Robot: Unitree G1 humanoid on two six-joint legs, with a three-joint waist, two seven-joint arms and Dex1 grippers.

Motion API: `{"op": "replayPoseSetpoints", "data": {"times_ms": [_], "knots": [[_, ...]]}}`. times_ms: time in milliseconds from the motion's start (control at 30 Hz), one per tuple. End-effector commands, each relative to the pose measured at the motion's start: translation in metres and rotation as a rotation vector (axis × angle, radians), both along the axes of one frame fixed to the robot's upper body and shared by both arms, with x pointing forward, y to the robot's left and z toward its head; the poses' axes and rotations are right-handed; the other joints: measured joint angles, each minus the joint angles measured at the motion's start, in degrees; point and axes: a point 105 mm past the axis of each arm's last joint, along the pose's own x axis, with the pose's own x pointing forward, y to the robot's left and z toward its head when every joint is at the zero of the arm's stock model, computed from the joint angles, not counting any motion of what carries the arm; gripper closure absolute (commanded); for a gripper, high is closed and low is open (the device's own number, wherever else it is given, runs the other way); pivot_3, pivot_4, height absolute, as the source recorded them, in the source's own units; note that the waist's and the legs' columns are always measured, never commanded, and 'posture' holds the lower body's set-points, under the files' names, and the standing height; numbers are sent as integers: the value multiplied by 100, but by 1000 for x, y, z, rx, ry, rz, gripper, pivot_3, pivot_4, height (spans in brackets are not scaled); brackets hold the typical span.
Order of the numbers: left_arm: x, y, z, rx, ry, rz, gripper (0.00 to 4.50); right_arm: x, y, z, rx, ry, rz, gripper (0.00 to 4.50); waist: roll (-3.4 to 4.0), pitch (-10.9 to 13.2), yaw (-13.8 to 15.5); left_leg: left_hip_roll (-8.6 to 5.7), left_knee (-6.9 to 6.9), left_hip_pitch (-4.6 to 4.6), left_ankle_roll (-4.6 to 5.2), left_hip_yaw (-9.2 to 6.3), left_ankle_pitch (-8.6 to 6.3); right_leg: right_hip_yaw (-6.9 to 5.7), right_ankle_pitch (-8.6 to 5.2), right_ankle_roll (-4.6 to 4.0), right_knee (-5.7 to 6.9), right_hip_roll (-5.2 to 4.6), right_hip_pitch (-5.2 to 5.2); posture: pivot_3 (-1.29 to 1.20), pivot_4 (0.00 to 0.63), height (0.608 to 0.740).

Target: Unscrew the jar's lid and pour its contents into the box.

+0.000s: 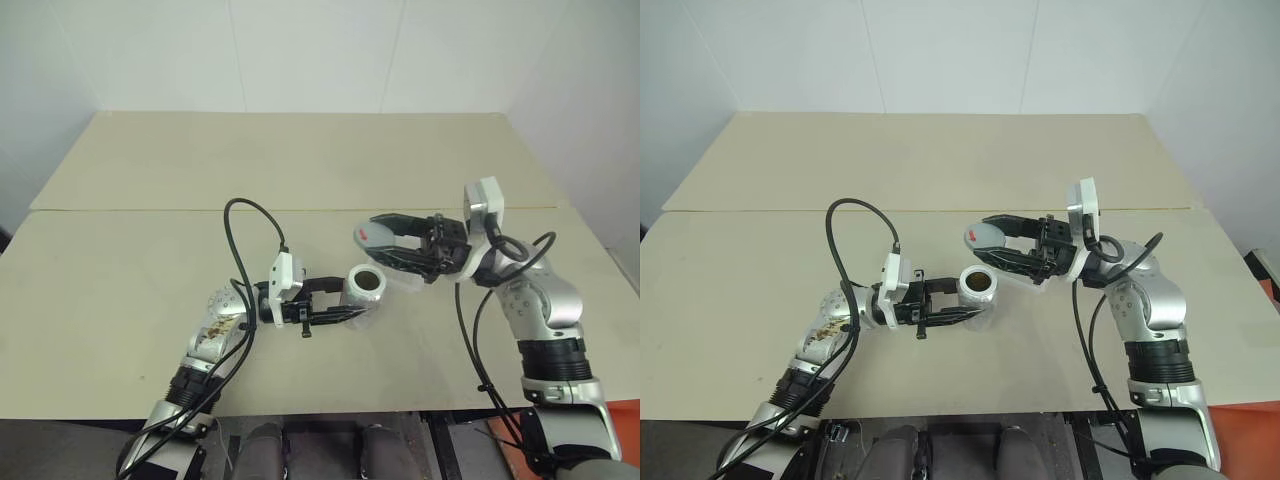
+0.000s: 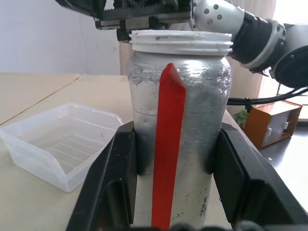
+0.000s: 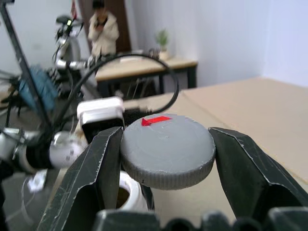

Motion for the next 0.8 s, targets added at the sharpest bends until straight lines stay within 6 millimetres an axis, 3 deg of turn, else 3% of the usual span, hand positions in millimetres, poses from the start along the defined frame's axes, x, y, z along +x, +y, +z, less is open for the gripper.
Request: {"op": "replayPoseSetpoints", "data": {"times_ms": [33, 267, 400, 500, 633, 800], "knots": [[-4, -1, 11, -29, -47, -6, 2643, -9, -19, 27, 79, -128, -83, 1716, 0, 0, 6, -1, 0, -1, 0, 0, 0, 0, 0, 0, -1, -1, 0, 0, 150, 740], [4, 7, 15, -49, -61, 87, 2643, -24, -84, 23, -18, -104, -434, 1716, 0, 0, 74, -4, 1, -6, 5, 0, -3, -3, 0, 1, -9, -8, 2, 0, 150, 740], [17, 16, 18, -52, -65, 175, 2643, -25, -111, -4, -113, -25, -736, 1716, 2, -1, 8, 0, -2, 3, 2, -3, -1, 0, 0, 0, 0, -2, 4, 0, 150, 740], [24, 20, 19, -45, -76, 212, 2643, -27, -119, -28, -212, 30, -834, 1716, 7, -4, -23, -3, -2, 10, 1, 0, -1, 10, 0, 1, 3, -3, 6, 0, 150, 740], [37, 21, 25, -50, -96, 236, 2643, -20, -128, -79, -389, 155, -995, 1716, 7, -5, -16, -4, -2, 12, 1, -1, -1, 7, 0, 1, 1, 1, 9, 0, 150, 740], [43, 20, 29, -39, -126, 241, 2643, -8, -151, -106, -476, 252, -1158, 1716, 9, -5, -10, -8, -3, 4, 2, 2, -1, 10, 0, 1, -3, 0, 2, 0, 150, 740]]}}
